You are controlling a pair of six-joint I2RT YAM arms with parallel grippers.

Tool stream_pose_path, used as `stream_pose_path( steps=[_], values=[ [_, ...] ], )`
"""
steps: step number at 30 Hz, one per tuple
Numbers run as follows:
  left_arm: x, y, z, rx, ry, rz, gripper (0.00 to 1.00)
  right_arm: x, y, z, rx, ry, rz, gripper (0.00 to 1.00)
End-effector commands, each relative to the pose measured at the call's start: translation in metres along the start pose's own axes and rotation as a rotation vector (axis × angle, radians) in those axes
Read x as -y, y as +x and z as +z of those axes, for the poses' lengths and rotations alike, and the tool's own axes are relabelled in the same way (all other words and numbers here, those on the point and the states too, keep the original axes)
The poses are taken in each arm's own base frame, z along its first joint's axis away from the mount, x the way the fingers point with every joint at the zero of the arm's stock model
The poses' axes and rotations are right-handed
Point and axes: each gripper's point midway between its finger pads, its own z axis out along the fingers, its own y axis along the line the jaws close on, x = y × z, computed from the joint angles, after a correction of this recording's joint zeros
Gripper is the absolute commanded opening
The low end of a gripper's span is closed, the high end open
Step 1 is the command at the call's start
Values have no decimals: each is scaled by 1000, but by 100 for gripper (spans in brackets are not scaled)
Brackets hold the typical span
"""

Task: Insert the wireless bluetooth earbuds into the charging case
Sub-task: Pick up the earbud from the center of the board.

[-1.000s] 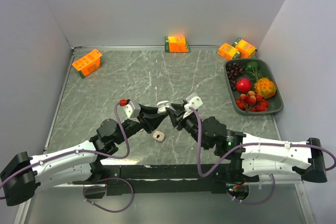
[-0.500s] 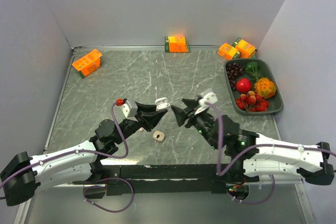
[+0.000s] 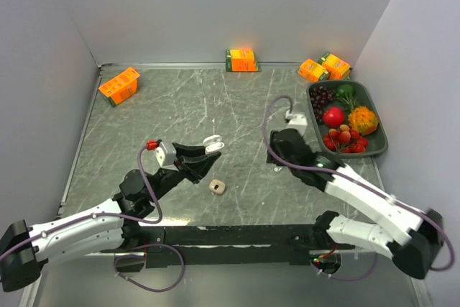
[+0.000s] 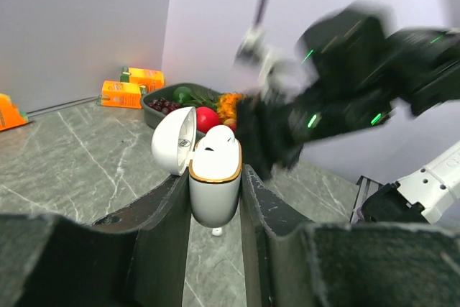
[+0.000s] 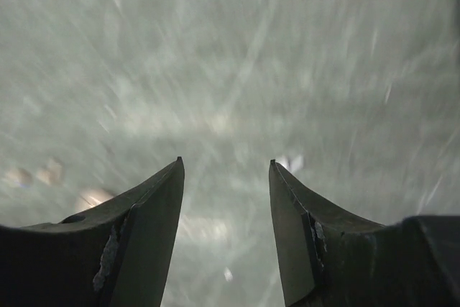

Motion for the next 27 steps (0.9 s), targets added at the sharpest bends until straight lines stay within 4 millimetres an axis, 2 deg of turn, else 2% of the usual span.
stream_pose_path(
  steps=[1, 6, 12, 15, 18, 27],
  values=[
    [-1, -6, -6, 10, -10, -5, 1, 9, 92, 13, -351, 46, 59, 59],
    [2, -11, -13, 18, -2, -17, 1, 20, 119, 29, -449, 130, -22, 57],
    [0, -14, -23, 26, -12, -26, 1, 29, 133, 45, -486, 186, -53, 53],
    [-1, -15, -25, 32, -17, -27, 1, 33, 139, 54, -500, 208, -20, 46],
    [1, -17, -25, 32, -14, -26, 1, 33, 141, 61, -501, 211, 17, 31],
    [0, -14, -25, 21, -15, -25, 1, 46, 140, 75, -511, 270, 20, 12]
  ],
)
